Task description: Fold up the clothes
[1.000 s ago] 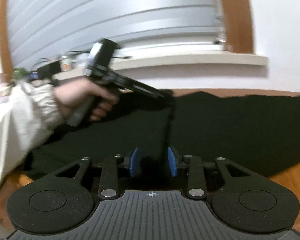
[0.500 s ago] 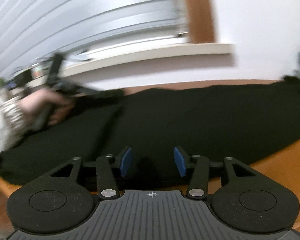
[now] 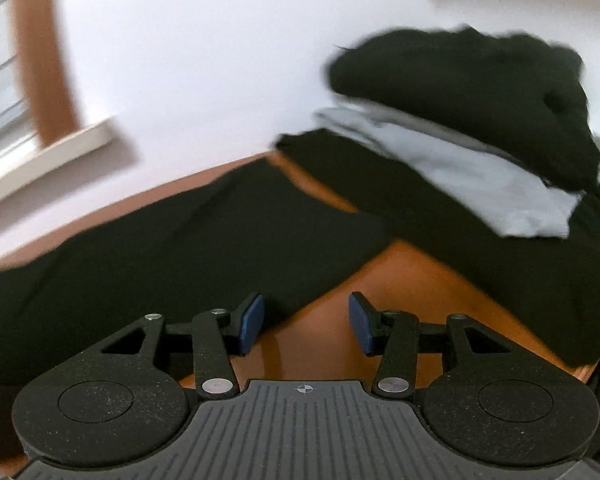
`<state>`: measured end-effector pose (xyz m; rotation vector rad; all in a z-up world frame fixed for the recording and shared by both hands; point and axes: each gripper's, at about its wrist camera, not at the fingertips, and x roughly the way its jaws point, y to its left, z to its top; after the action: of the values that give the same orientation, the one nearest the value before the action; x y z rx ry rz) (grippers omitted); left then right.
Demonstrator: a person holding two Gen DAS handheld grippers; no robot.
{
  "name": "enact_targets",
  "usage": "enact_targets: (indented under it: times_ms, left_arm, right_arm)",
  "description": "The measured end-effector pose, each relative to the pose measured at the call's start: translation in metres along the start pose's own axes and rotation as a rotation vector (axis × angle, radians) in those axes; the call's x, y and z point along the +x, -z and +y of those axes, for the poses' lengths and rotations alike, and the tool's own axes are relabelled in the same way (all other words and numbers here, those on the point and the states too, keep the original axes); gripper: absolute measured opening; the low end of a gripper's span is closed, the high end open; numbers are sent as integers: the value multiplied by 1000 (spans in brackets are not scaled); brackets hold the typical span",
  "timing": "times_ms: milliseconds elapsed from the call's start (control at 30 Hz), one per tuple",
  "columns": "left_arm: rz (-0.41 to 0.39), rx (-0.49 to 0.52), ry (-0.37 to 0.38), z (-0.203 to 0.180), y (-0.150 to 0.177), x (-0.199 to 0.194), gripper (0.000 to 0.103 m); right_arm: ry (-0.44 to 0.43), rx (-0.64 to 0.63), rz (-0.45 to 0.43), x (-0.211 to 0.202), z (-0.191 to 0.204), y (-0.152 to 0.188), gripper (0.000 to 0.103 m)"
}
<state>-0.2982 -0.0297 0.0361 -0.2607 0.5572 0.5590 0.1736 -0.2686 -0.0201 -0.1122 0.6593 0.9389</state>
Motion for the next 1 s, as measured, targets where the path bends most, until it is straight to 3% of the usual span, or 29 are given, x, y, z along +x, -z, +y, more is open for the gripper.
enact_targets:
  times_ms: [233,300,333,367,433,567,700,800,1000]
  left_arm:
    - [26,-32,-19,4,4,6,103]
    - [24,-38,-20,5,5,5,103]
    - [22,-43,-21,6,5,5,103]
    - [19,-49,-23,7,5,4,103]
    - [14,-54,-27,8,5,4,103]
    - [-37,-59,-67,7,3,-6,103]
    - [-29,-57,-99,9,2,-10,103]
    - [-1,-58,-83,9,5,-4,103]
    - [33,-86,-59,2,-5,21,103]
  right_arm:
    - [14,31,1,35,-17,-25,47]
    - [20,-6,-8,42,-11,-27,33]
    - [18,-23,-8,45,-8,-28,10]
    - [2,-31,-2,46,-6,-30,6]
    - [24,-62,-30,42,-4,-31,6]
    - [120,-96,-202,-7,-7,-42,5]
    - [175,-115,-186,-10,-20,-40,5]
    - [167,-108,-181,-8,-24,-46,5]
    - [194,-195,-277,-22,-7,-84,5]
